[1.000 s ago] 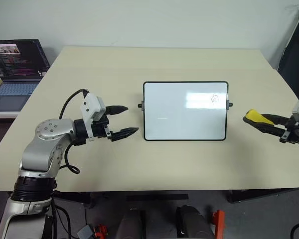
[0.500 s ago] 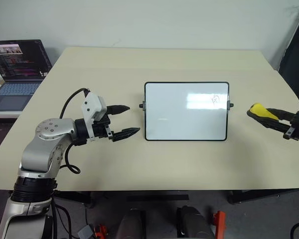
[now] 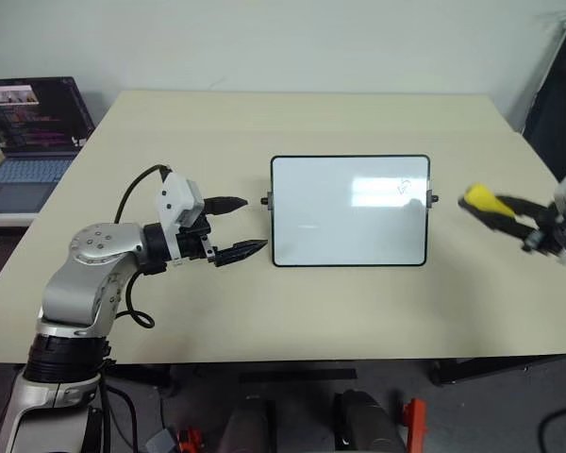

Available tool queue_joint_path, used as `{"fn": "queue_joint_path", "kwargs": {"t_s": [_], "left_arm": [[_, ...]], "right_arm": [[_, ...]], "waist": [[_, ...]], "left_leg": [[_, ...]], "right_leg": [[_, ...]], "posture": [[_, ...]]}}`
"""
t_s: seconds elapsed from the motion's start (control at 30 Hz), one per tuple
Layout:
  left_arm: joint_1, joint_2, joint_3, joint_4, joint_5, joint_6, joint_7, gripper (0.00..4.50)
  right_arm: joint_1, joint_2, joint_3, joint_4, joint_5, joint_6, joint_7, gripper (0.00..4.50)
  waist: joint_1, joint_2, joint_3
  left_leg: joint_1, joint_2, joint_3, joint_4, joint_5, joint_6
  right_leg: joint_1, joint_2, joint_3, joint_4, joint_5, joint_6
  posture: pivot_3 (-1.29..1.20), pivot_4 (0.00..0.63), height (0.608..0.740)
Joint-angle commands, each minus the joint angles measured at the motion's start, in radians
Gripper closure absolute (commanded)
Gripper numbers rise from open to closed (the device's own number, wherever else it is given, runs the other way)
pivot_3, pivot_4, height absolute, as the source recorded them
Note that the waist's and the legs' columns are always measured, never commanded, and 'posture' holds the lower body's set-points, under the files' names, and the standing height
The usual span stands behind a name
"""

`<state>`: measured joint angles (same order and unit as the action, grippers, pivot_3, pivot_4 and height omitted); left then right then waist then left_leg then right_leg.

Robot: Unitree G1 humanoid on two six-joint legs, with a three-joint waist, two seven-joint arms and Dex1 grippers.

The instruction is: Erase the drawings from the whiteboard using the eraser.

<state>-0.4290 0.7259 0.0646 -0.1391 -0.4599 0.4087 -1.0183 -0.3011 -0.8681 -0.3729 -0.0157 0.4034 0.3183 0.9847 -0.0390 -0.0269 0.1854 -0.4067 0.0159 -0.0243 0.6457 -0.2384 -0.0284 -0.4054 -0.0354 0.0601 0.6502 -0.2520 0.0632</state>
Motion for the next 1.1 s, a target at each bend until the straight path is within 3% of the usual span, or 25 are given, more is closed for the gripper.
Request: {"fn": "queue_joint_path", "kwargs": {"t_s": [0.03, 0.1, 0.2, 0.53, 0.83, 1.1], "left_arm": [[-0.037, -0.043, -0.029, -0.006, -0.002, -0.027, -0.003, 0.0], [-0.045, -0.067, -0.045, -0.013, -0.002, -0.026, 0.003, 0.0], [-0.046, -0.087, -0.055, -0.022, -0.001, -0.022, 0.008, 0.0], [-0.017, -0.094, -0.056, -0.047, -0.005, -0.017, 0.014, 0.0], [-0.021, -0.087, -0.052, -0.035, -0.002, -0.022, 0.007, 0.0], [-0.031, -0.086, -0.056, -0.025, 0.006, -0.03, 0.001, 0.0]], "right_arm": [[-0.228, 0.194, 0.144, 0.052, -0.13, -0.117, -0.259, 3.52], [-0.306, 0.29, 0.191, 0.11, -0.204, -0.15, -0.374, 3.52], [-0.343, 0.33, 0.244, 0.215, -0.321, -0.237, -0.474, 3.52], [-0.347, 0.357, 0.301, 0.406, -0.388, -0.338, -0.522, 3.52], [-0.336, 0.35, 0.297, 0.496, -0.388, -0.368, -0.536, 3.52], [-0.201, 0.388, 0.426, 0.388, -0.389, -0.346, -0.376, 3.52]], "waist": [[-0.004, 0.0, 0.0], [-0.019, 0.0, 0.0], [-0.009, 0.0, 0.0], [0.006, 0.0, 0.0], [0.004, -0.001, 0.0], [0.0, -0.003, -0.004]], "left_leg": [[0.0, -0.001, 0.0, 0.0, 0.0, 0.0], [0.005, -0.001, 0.003, 0.0, 0.0, 0.0], [0.005, -0.001, 0.003, 0.0, 0.001, -0.002], [0.005, -0.002, 0.002, -0.001, 0.001, -0.002], [0.007, -0.002, 0.002, 0.001, 0.001, -0.001], [0.008, -0.002, 0.002, 0.001, 0.001, -0.001]], "right_leg": [[0.0, 0.0, 0.001, 0.001, 0.0, 0.001], [0.001, 0.001, 0.006, 0.003, 0.001, 0.001], [0.0, 0.001, 0.005, 0.009, 0.001, 0.0], [-0.001, -0.002, 0.004, 0.009, -0.001, 0.0], [0.001, -0.001, 0.004, 0.013, 0.0, -0.001], [0.002, -0.001, 0.004, 0.013, 0.0, -0.001]], "posture": [[0.0, 0.15, 0.74], [0.0, 0.15, 0.74], [0.0, 0.15, 0.74], [0.0, 0.15, 0.74], [0.0, 0.15, 0.74], [0.0, 0.15, 0.74]]}}
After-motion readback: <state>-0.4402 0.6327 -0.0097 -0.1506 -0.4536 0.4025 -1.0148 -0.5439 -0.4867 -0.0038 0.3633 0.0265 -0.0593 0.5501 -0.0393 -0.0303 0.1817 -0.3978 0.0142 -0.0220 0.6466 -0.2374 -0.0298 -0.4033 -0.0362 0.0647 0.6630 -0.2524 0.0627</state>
